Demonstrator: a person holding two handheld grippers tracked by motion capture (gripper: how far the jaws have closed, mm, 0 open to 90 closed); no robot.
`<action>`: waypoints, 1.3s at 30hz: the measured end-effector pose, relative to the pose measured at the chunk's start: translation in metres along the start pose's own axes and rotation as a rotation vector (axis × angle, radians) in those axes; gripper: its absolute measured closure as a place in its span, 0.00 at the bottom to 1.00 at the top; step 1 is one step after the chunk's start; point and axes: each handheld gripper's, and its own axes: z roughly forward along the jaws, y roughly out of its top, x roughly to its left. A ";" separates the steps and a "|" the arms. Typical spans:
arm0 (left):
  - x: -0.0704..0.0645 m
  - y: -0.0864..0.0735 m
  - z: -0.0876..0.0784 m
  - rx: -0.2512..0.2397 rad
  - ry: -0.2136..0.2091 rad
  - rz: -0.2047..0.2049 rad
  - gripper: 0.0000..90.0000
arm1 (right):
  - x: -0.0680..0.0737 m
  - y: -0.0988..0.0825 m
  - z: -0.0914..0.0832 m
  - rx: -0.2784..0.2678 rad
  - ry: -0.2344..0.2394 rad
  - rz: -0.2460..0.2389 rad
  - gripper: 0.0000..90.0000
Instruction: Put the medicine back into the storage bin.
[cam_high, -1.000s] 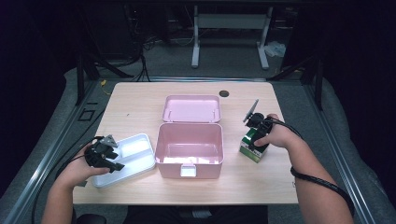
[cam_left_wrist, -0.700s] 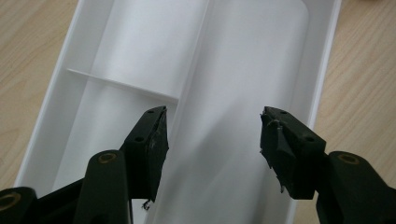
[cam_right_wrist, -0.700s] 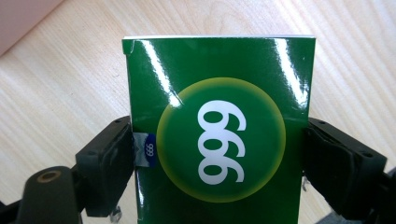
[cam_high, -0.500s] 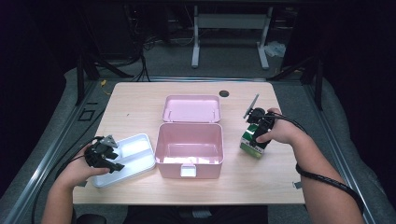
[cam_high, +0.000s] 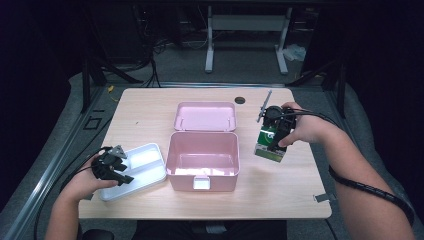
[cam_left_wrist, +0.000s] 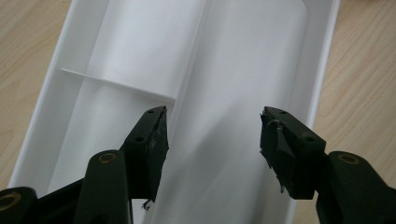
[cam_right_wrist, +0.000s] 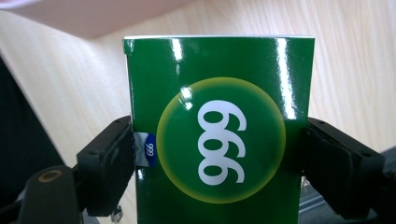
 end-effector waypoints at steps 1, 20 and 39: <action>0.000 0.000 0.000 -0.002 -0.002 -0.001 0.47 | 0.001 0.002 -0.003 -0.005 0.004 -0.020 0.18; 0.000 0.000 0.001 -0.015 0.004 0.007 0.47 | 0.031 0.070 -0.045 -0.065 0.070 -0.238 0.18; 0.001 -0.001 0.000 -0.021 0.000 0.009 0.47 | 0.059 0.136 -0.027 -0.063 0.099 -0.341 0.18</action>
